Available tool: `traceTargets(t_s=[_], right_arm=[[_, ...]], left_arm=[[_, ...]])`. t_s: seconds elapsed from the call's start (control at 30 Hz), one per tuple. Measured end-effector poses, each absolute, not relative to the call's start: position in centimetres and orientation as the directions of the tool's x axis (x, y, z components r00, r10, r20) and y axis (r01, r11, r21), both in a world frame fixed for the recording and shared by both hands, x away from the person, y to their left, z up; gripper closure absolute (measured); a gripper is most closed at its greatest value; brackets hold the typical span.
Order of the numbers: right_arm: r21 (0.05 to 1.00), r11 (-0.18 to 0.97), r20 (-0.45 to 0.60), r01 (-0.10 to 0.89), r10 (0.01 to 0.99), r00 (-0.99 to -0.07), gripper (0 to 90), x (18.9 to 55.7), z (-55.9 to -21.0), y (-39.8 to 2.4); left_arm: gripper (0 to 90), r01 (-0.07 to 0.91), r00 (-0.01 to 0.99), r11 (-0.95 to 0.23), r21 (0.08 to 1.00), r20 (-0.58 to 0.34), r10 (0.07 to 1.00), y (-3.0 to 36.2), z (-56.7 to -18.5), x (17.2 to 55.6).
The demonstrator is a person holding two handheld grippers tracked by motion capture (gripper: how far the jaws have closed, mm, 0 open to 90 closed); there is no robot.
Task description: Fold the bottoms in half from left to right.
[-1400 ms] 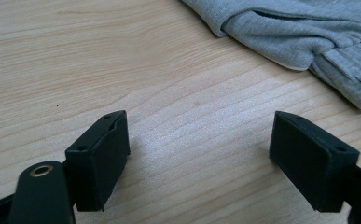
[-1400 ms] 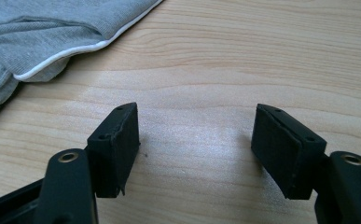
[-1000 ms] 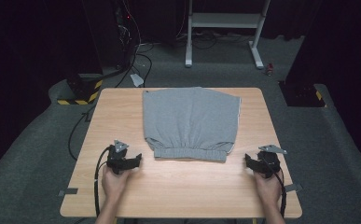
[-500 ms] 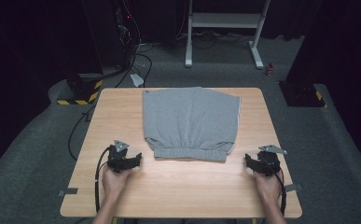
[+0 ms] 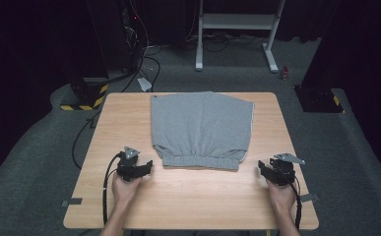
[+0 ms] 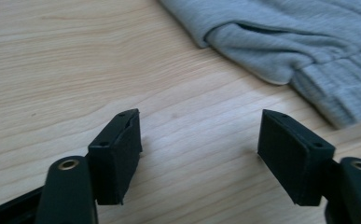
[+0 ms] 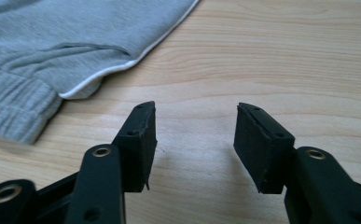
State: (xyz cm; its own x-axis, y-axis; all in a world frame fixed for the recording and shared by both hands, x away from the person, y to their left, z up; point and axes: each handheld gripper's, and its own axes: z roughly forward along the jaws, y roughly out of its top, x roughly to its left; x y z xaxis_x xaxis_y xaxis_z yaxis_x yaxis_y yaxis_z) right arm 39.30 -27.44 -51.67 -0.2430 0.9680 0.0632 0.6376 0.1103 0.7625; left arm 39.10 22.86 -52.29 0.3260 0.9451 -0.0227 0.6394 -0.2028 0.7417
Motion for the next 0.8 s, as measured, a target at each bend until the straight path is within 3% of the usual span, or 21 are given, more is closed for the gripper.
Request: traceTargets(t_s=[0.53,0.8], right_arm=[[0.785,0.126,0.097,0.606,0.942,-0.322,51.3,39.5,-51.4,-25.5],[0.785,0.167,0.08,0.596,0.927,-0.366,60.0,39.8,-51.4,-23.4]], left_arm=[[35.1,0.609,0.379,-0.162,0.777,-0.105,0.919,20.7,-51.4,39.4],[36.5,0.588,0.421,-0.183,0.788,-0.105,0.901,18.7,-50.9,40.3]])
